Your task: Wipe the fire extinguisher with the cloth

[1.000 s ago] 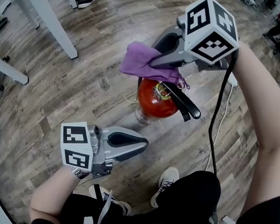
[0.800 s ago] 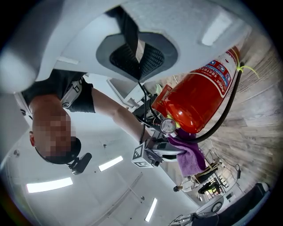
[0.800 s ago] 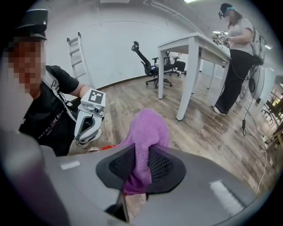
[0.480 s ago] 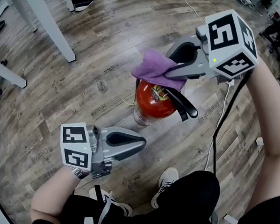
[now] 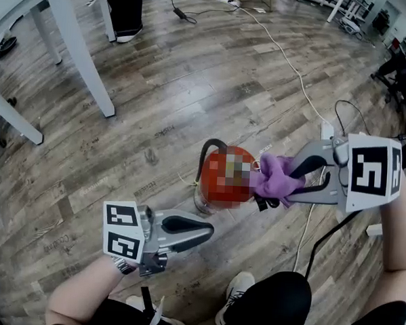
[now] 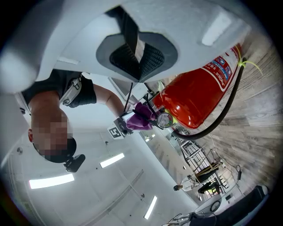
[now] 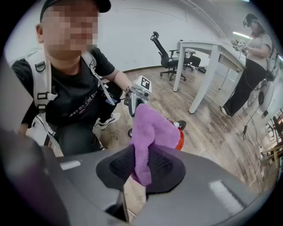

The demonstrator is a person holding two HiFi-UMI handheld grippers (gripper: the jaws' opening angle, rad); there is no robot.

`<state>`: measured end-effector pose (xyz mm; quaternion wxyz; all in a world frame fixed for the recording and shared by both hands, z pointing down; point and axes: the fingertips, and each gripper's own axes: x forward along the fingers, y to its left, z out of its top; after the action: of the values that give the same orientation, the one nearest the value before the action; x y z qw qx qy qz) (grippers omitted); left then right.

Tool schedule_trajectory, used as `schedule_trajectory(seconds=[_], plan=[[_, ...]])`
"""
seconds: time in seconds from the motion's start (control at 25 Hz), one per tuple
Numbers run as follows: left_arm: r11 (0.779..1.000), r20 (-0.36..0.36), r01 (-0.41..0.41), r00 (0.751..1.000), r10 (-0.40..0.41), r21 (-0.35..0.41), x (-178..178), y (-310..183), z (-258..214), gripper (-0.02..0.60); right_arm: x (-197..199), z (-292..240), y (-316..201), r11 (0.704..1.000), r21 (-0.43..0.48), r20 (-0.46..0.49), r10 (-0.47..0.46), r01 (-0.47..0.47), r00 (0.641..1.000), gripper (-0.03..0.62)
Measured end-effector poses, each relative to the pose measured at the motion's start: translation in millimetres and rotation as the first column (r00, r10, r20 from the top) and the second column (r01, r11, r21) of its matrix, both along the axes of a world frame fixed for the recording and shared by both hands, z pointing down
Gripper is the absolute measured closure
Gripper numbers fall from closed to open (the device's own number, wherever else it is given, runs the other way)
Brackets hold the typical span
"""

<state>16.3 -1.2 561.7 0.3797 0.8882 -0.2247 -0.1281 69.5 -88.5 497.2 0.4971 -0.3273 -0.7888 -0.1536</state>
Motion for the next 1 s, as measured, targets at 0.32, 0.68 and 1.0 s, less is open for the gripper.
schedule_trajectory(seconds=[0.32, 0.68, 1.0], plan=[[0.999, -0.006, 0.039, 0.999, -0.039, 0.018, -13.9, -7.2, -5.0, 0.584, 32.0, -30.6, 27.2, 0.996, -0.081, 0.010, 0.039, -0.038, 0.999, 0.525], [0.980, -0.071, 0.173, 0.981, -0.180, -0.098, -48.2, 27.6, -97.4, 0.584, 26.9, -104.5, 39.5, 0.804, -0.481, -0.013, 0.392, -0.350, 0.920, 0.525], [0.965, -0.093, 0.158, 0.979, -0.181, -0.210, -22.5, 64.9, -244.6, 0.508, 25.1, -216.7, 61.7, 0.402, -0.764, -0.077, 0.720, -0.505, 0.689, 0.525]])
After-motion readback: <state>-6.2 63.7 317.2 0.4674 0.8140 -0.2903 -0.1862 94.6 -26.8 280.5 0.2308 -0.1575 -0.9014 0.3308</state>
